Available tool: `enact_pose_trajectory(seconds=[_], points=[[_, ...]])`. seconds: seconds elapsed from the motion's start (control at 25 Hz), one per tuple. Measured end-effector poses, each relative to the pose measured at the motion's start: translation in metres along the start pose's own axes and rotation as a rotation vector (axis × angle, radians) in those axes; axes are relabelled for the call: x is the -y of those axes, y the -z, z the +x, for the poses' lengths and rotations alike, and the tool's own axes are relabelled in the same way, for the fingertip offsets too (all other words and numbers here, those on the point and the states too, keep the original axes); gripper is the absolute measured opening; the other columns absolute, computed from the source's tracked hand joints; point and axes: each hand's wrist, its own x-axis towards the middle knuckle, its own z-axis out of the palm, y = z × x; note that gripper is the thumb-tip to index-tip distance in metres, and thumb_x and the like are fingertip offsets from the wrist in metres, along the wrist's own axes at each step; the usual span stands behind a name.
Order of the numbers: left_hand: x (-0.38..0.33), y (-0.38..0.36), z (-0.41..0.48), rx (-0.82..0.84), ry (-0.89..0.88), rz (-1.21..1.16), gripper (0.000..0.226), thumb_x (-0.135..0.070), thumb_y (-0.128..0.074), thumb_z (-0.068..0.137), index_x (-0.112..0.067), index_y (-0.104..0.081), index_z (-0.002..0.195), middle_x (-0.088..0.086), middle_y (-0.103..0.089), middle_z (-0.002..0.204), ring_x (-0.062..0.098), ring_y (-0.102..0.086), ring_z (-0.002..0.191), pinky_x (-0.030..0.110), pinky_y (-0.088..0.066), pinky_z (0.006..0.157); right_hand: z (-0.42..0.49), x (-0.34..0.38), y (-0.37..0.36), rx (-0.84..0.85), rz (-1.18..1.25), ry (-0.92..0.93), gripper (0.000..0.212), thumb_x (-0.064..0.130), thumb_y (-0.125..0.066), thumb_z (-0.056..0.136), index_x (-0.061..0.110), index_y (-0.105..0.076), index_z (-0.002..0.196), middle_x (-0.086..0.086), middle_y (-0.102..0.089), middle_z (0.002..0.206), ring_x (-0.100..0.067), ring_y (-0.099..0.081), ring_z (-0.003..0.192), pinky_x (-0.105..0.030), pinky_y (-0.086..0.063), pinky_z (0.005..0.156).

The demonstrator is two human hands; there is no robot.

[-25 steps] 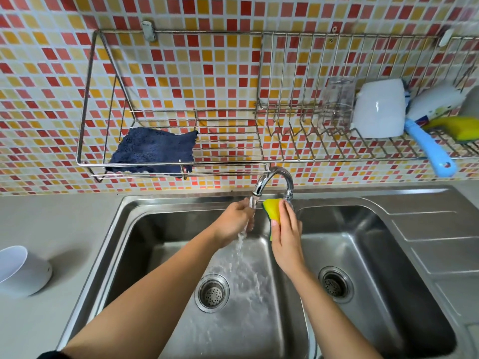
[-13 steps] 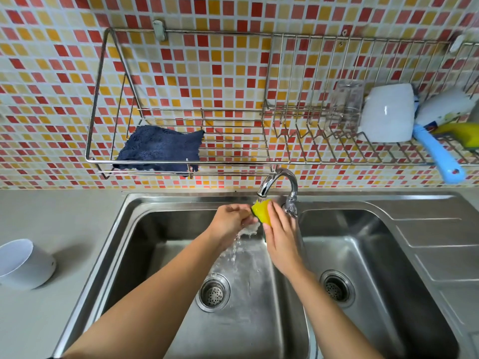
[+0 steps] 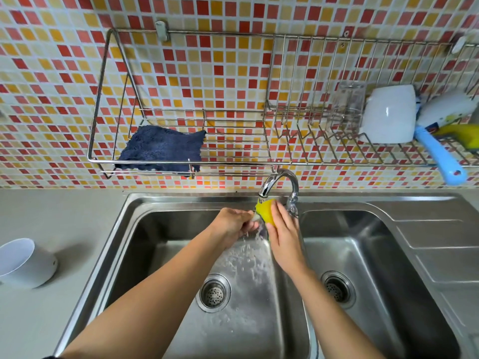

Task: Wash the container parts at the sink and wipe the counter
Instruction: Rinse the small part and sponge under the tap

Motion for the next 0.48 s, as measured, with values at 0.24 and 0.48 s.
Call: enact_pose_trajectory(seconds=[0.24,0.48], points=[[-0.006,0.002,-0.002,-0.001,0.050,0.012,0.026,0.001,-0.043,0.097,0.006,-0.059,0.077,0.012,-0.060,0.055,0.006,-0.056,0.037,0.010,-0.047,0.042,0.003,0.002,-0.002,-0.006,0.008,0.041,0.048,0.022,-0.041,0.096,0.013,-0.032,0.143,0.004,-0.027,0.149,-0.027,-0.039,0.125,-0.028,-0.026,0.101],[-0.006,0.009,-0.001,0.014,0.045,0.092,0.022,0.003,-0.045,0.095,0.006,-0.061,0.080,0.010,-0.061,0.053,0.006,-0.055,0.037,0.011,-0.046,0.041,0.002,0.004,-0.001,-0.025,-0.020,0.073,0.048,0.022,-0.038,0.095,0.011,-0.034,0.142,0.000,-0.030,0.149,-0.025,-0.042,0.120,-0.024,-0.026,0.102]])
